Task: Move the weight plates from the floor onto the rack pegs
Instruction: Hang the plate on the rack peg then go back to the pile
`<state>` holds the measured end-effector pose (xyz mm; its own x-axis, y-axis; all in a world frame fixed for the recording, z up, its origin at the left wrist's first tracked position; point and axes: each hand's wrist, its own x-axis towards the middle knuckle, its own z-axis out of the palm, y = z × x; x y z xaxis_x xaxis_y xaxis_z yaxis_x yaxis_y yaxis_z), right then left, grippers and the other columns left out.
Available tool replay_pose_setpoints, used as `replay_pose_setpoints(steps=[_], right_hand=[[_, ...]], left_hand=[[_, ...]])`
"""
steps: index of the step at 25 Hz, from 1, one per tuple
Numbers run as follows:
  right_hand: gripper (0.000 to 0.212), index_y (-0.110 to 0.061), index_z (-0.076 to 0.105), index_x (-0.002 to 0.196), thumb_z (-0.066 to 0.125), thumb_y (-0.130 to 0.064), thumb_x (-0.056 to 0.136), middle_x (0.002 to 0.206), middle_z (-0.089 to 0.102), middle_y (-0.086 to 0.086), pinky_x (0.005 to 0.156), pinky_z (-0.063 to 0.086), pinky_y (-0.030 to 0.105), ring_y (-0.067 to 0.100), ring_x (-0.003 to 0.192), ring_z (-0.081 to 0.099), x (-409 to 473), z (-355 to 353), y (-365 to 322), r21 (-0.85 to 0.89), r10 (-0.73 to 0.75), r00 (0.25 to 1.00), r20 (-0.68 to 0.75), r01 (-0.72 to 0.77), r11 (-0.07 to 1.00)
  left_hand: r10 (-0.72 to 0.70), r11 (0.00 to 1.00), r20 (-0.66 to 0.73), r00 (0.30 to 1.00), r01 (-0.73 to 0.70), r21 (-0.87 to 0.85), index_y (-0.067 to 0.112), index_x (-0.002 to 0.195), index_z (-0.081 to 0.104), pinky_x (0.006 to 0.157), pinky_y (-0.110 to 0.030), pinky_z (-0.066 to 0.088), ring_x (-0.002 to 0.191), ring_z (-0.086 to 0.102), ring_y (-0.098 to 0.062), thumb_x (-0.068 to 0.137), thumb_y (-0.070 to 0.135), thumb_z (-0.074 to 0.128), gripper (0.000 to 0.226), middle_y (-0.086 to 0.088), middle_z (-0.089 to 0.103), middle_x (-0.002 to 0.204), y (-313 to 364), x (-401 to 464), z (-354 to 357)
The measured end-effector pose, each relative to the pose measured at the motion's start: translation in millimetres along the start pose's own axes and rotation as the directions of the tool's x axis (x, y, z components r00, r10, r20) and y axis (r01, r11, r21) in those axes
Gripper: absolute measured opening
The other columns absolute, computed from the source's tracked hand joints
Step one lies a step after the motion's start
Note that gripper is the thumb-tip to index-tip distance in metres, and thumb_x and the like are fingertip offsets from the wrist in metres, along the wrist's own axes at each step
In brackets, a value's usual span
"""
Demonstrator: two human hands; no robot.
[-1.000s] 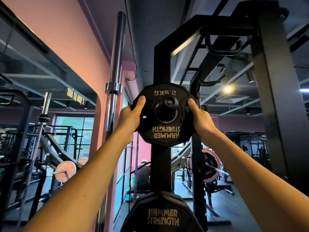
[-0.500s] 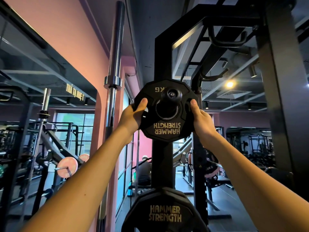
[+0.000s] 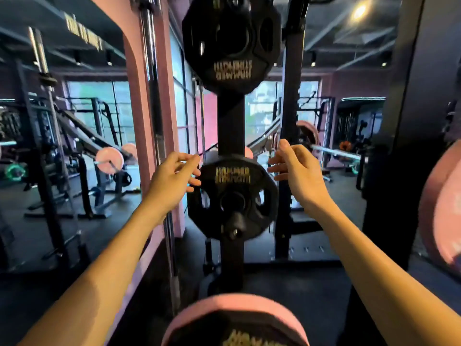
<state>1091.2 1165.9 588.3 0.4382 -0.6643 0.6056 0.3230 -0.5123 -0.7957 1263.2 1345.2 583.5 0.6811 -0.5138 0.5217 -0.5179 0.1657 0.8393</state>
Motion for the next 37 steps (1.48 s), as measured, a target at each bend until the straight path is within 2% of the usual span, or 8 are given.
replay_pose_setpoints(steps=[4, 8, 14, 18, 23, 26, 33, 37], right_hand=[[0.032, -0.018, 0.06, 0.083, 0.052, -0.047, 0.095, 0.082, 0.071, 0.001, 0.07, 0.052, 0.036, 0.019, 0.079, 0.07, -110, -21, 57, -0.013, 0.167, 0.986, 0.019, -0.167, 0.986], [0.031, -0.024, 0.061, 0.076, 0.054, -0.049, 0.093, 0.075, 0.072, 0.0, 0.069, 0.053, 0.034, 0.02, 0.075, 0.07, -223, -48, 109, -0.044, 0.352, 0.934, -0.054, -0.355, 0.934], [0.036, -0.024, 0.062, 0.071, 0.052, -0.049, 0.094, 0.075, 0.072, 0.004, 0.073, 0.052, 0.042, 0.024, 0.076, 0.069, -414, -84, 157, -0.115, 0.636, 0.725, -0.265, -0.678, 0.726], [0.042, -0.021, 0.062, 0.073, 0.05, -0.057, 0.091, 0.076, 0.072, 0.006, 0.07, 0.051, 0.041, 0.024, 0.072, 0.067, -521, -95, 154, -0.127, 0.731, 0.546, -0.409, -0.827, 0.547], [0.028, -0.013, 0.055, 0.08, 0.05, -0.032, 0.1, 0.082, 0.065, 0.013, 0.059, 0.044, 0.03, 0.023, 0.066, 0.063, -681, -116, 130, 0.085, 0.897, 0.164, -0.409, -0.973, 0.216], [0.02, -0.012, 0.056, 0.083, 0.052, -0.026, 0.098, 0.075, 0.062, 0.011, 0.055, 0.043, 0.026, 0.021, 0.059, 0.06, -770, -136, 103, 0.27, 0.868, -0.081, -0.491, -0.961, 0.063], [0.035, -0.008, 0.051, 0.063, 0.057, -0.016, 0.097, 0.054, 0.053, 0.011, 0.047, 0.041, 0.025, 0.02, 0.04, 0.05, -951, -193, 16, 0.499, 0.711, -0.436, -0.552, -0.856, -0.137], [0.028, -0.006, 0.056, 0.068, 0.06, -0.015, 0.095, 0.055, 0.057, 0.008, 0.041, 0.041, 0.02, 0.017, 0.044, 0.052, -1029, -239, -36, 0.568, 0.635, -0.541, -0.551, -0.801, -0.189]], left_hand=[[-0.22, 0.975, 0.019, 0.975, 0.22, 0.006, 0.023, 0.089, 0.058, 0.059, -0.024, 0.048, 0.066, 0.064, -0.016, 0.099, 0.024, 0.054, 0.01, -0.005, 0.066, 0.082, -70, -116, 8], [-0.463, 0.886, 0.054, 0.885, 0.46, 0.054, 0.018, 0.095, 0.061, 0.062, -0.026, 0.05, 0.072, 0.066, -0.021, 0.098, 0.023, 0.055, 0.009, -0.009, 0.068, 0.087, -137, -239, 7], [-0.765, 0.644, 0.154, 0.626, 0.735, 0.211, 0.022, 0.1, 0.062, 0.074, -0.033, 0.054, 0.088, 0.069, -0.023, 0.098, 0.032, 0.055, 0.012, -0.009, 0.069, 0.097, -201, -398, -15], [-0.877, 0.479, 0.264, 0.401, 0.777, 0.409, 0.021, 0.104, 0.06, 0.08, -0.035, 0.052, 0.092, 0.067, -0.02, 0.098, 0.04, 0.054, 0.021, -0.003, 0.067, 0.1, -232, -475, -30], [-0.942, 0.258, 0.334, -0.023, 0.584, 0.769, 0.016, 0.105, 0.056, 0.067, -0.028, 0.045, 0.084, 0.061, -0.019, 0.097, 0.044, 0.053, 0.029, -0.006, 0.064, 0.104, -261, -573, -47], [-0.931, 0.253, 0.322, -0.172, 0.331, 0.909, 0.015, 0.104, 0.055, 0.066, -0.028, 0.043, 0.079, 0.056, -0.018, 0.098, 0.043, 0.05, 0.029, -0.004, 0.06, 0.096, -265, -617, -45], [-0.892, 0.419, 0.356, -0.279, -0.209, 0.884, 0.018, 0.076, 0.039, 0.05, -0.024, 0.028, 0.057, 0.038, -0.018, 0.1, 0.031, 0.045, 0.028, -0.006, 0.045, 0.077, -235, -669, 28], [-0.855, 0.512, 0.45, -0.258, -0.277, 0.813, 0.017, 0.08, 0.045, 0.046, -0.021, 0.027, 0.051, 0.04, -0.017, 0.1, 0.027, 0.047, 0.023, -0.01, 0.048, 0.075, -198, -720, 127]])
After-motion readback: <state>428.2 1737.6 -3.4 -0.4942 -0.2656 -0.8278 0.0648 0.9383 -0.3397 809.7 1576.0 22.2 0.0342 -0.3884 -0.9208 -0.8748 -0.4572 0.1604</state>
